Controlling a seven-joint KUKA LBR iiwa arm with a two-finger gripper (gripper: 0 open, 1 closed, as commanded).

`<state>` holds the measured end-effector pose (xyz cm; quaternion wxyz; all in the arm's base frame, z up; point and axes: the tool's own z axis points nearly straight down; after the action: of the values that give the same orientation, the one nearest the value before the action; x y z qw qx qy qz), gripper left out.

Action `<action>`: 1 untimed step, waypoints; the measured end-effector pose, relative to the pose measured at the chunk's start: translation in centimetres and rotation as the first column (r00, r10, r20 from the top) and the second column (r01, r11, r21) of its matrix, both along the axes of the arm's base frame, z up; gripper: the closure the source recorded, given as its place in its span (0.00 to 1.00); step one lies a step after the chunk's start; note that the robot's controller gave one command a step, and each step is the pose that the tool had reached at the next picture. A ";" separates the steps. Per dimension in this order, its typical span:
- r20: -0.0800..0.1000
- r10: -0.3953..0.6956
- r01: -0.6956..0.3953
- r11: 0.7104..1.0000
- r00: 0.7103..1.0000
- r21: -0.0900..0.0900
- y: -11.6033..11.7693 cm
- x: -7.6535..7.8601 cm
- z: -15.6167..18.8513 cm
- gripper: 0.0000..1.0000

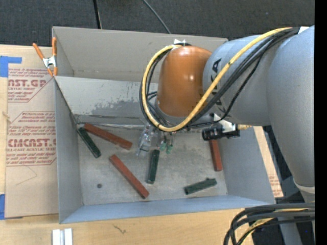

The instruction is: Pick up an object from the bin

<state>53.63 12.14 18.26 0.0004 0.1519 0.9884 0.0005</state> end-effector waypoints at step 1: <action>-0.007 -0.298 0.298 0.954 0.954 -0.004 -2.8 -3.2 -5.9 0.00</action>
Offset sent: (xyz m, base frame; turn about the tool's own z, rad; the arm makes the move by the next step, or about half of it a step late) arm 0.0000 0.0000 0.0000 0.0000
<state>50.40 9.38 12.36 -0.0030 0.2994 0.9541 -0.0015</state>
